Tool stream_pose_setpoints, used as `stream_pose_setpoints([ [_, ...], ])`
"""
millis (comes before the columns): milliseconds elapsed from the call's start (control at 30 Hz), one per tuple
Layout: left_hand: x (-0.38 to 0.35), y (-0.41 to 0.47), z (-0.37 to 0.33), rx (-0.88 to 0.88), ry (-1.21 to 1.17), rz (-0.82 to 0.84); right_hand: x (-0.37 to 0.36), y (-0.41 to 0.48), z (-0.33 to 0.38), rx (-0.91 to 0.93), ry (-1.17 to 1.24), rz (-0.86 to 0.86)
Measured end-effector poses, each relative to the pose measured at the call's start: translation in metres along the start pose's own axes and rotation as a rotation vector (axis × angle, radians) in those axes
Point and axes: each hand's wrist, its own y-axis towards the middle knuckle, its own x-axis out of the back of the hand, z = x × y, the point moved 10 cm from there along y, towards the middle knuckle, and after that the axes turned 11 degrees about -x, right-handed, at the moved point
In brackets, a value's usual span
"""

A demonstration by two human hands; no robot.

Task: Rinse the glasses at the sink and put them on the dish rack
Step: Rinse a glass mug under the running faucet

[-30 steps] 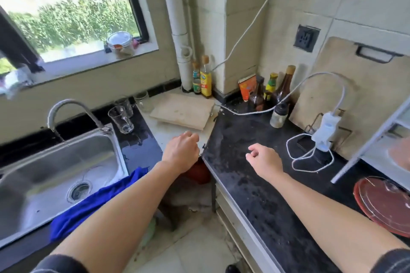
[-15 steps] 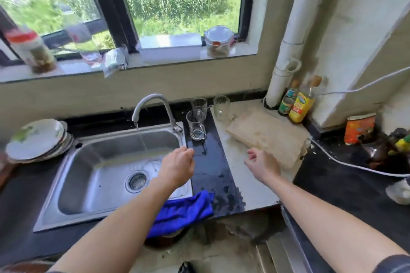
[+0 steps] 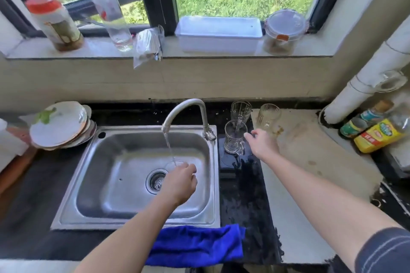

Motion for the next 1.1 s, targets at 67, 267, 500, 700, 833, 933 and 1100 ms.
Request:
stream_pose_setpoints([
  [67, -0.008, 0.001, 0.011, 0.073, -0.029, 0.011, -0.012, 0.026, 0.006, -0.027, -0.059, 0.035],
  [267, -0.031, 0.011, 0.029, 0.194, -0.066, 0.049, -0.052, 0.07, 0.012, -0.034, -0.102, 0.228],
  [500, -0.037, 0.018, 0.048, 0.269, -0.205, 0.015, -0.025, 0.022, 0.046, 0.144, -0.104, 0.281],
  [700, -0.044, 0.011, 0.101, 0.529, -0.712, -0.05, -0.049, -0.04, 0.093, 0.09, 0.146, 0.509],
  [833, -0.057, -0.006, 0.132, 0.762, -1.154, -0.066, -0.1, -0.078, 0.107, -0.072, 0.332, 0.65],
  [933, -0.062, -0.015, 0.157, 0.827, -1.264, -0.051, -0.145, -0.098, 0.115, -0.18, 0.346, 0.719],
  [1100, -0.075, -0.021, 0.177, 0.87, -1.658, -0.054, -0.197, -0.124, 0.127, -0.337, 0.427, 0.785],
])
